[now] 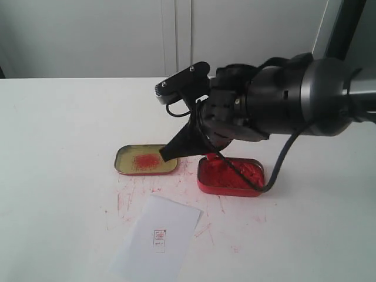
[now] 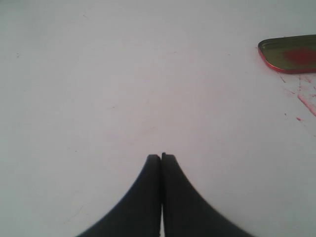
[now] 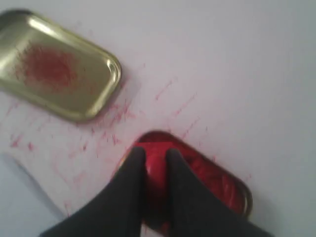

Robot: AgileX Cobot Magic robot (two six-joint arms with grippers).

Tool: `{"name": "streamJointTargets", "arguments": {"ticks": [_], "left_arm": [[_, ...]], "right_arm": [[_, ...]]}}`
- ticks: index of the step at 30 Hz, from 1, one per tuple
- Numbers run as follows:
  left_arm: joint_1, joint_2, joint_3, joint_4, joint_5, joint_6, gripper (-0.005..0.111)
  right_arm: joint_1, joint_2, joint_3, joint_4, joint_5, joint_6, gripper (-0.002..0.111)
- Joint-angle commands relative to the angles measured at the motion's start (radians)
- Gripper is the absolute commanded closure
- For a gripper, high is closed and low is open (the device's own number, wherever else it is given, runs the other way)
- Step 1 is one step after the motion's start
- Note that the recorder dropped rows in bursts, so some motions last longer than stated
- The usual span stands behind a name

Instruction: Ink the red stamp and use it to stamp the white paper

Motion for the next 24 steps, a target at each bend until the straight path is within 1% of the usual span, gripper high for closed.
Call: {"name": "streamJointTargets", "arguments": {"ticks": [1,4,8,10,13,17,24], "left_arm": [[0.002,-0.004,0.004,0.000,0.000,-0.002,0.107],[0.002,-0.004,0.004,0.000,0.000,-0.002,0.107],[0.002,-0.004,0.004,0.000,0.000,-0.002,0.107],[0.002,-0.004,0.004,0.000,0.000,-0.002,0.107],[0.002,-0.004,0.004,0.000,0.000,-0.002,0.107],[0.002,-0.004,0.004,0.000,0.000,-0.002,0.107],[0.002,-0.004,0.004,0.000,0.000,-0.002,0.107]], "right_arm": [[-0.009,-0.011,-0.060,0.417,0.110,-0.363,0.108],[-0.022,-0.011,-0.084,0.656,0.074,-0.507,0.108],[-0.106,0.010,-0.091,1.087,0.038,-0.811,0.108],[-0.131,0.027,-0.091,1.219,0.038,-0.919,0.108],[-0.150,0.058,-0.091,1.371,0.038,-1.030,0.108],[-0.150,0.107,-0.091,1.515,0.033,-1.143,0.108],[-0.150,0.195,-0.091,1.831,0.021,-1.340,0.108]]}}
